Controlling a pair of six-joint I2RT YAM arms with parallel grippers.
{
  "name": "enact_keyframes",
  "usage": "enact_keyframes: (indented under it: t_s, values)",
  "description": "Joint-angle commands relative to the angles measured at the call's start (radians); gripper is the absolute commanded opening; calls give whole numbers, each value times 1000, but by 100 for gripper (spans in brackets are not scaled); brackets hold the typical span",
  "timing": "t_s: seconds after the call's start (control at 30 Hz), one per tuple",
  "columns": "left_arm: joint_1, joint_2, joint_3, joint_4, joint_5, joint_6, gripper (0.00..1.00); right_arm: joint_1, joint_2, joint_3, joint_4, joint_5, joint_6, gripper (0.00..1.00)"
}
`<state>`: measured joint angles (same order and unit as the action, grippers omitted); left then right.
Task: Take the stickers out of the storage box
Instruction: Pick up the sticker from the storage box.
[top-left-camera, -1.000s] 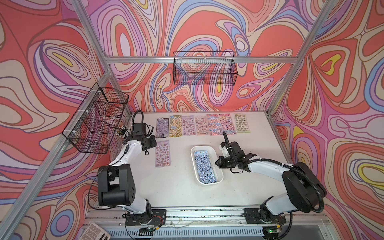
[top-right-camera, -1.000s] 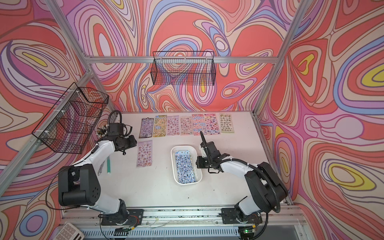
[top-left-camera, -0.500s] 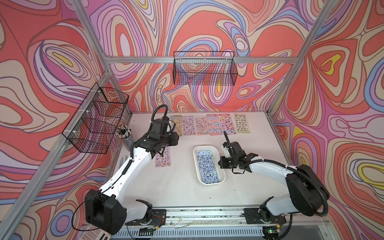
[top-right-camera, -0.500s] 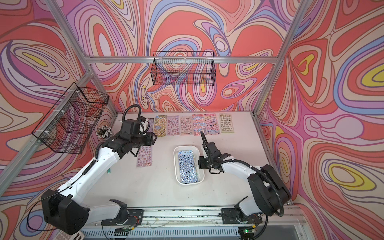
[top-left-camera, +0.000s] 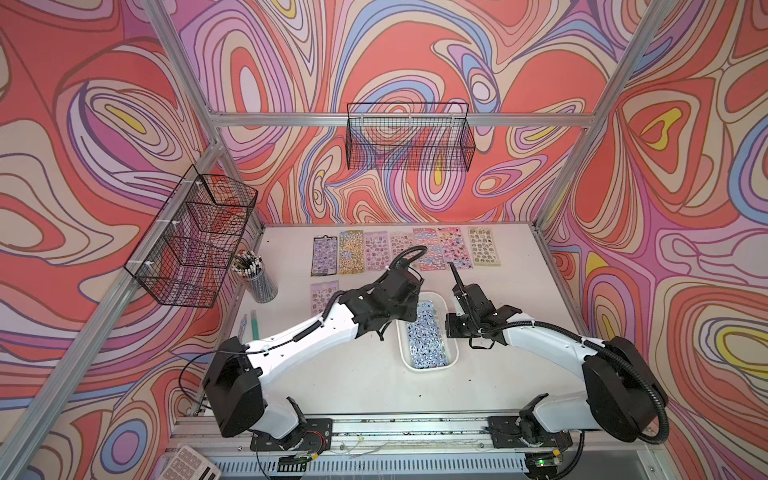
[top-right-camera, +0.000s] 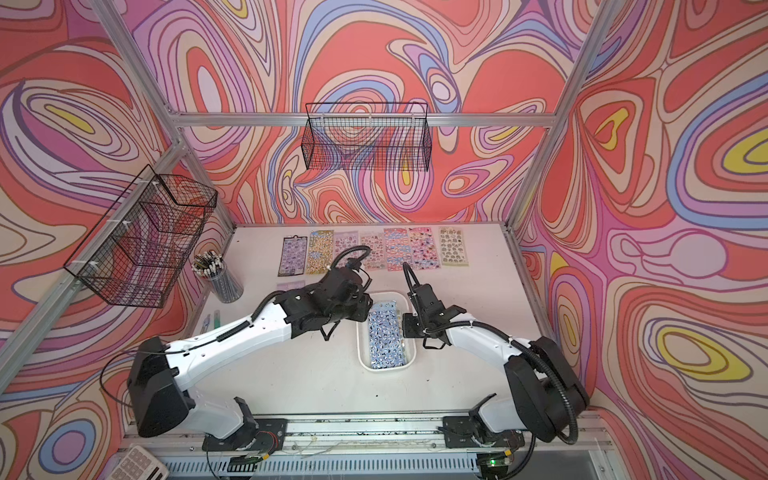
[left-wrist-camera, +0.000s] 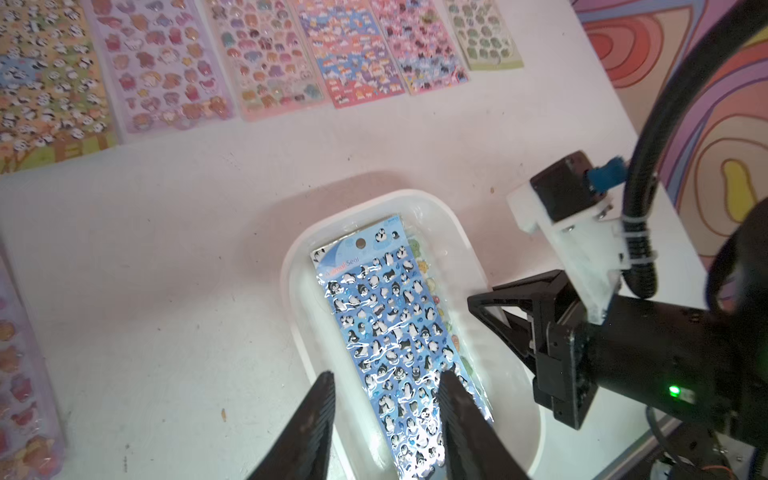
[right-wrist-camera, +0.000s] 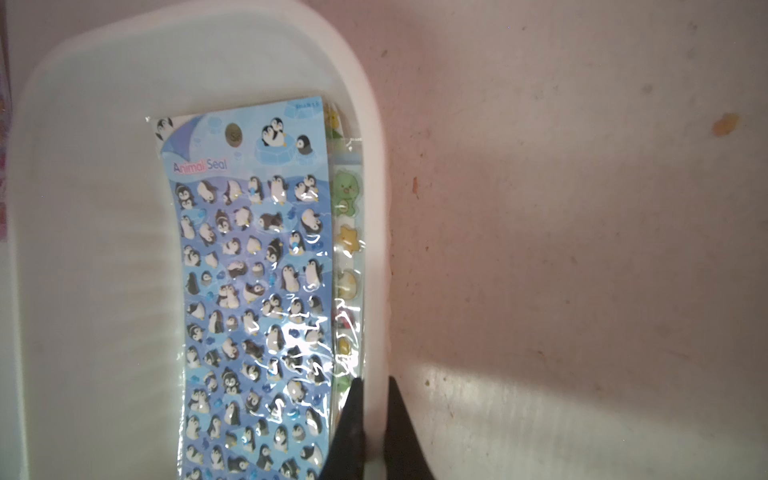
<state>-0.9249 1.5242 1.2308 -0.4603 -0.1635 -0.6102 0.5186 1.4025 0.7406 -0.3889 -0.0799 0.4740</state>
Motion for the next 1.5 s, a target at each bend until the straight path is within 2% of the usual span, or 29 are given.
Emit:
enact_keyframes:
  t_s: [0.0, 0.07, 0.4, 0.8, 1.03, 1.2, 1.47]
  values:
    - [-25, 66, 26, 7, -54, -88, 46, 0, -20, 10, -36, 38, 25, 0]
    - [-31, 104, 24, 20, -24, -107, 46, 1, -24, 5, -39, 51, 30, 0]
    - [-44, 248, 68, -40, -54, -136, 57, -3, -16, -12, -15, 60, 49, 0]
    - [-58, 388, 159, -190, -143, -219, 54, -3, 7, -47, 55, 26, 64, 0]
    - [-60, 430, 155, -171, -141, -249, 55, -4, 16, -68, 90, 8, 69, 0]
    - [-60, 462, 147, -143, -99, -273, 55, -3, 18, -70, 97, 3, 64, 0]
    - [-48, 454, 91, -101, -105, -319, 55, -3, 26, -74, 104, 2, 64, 0]
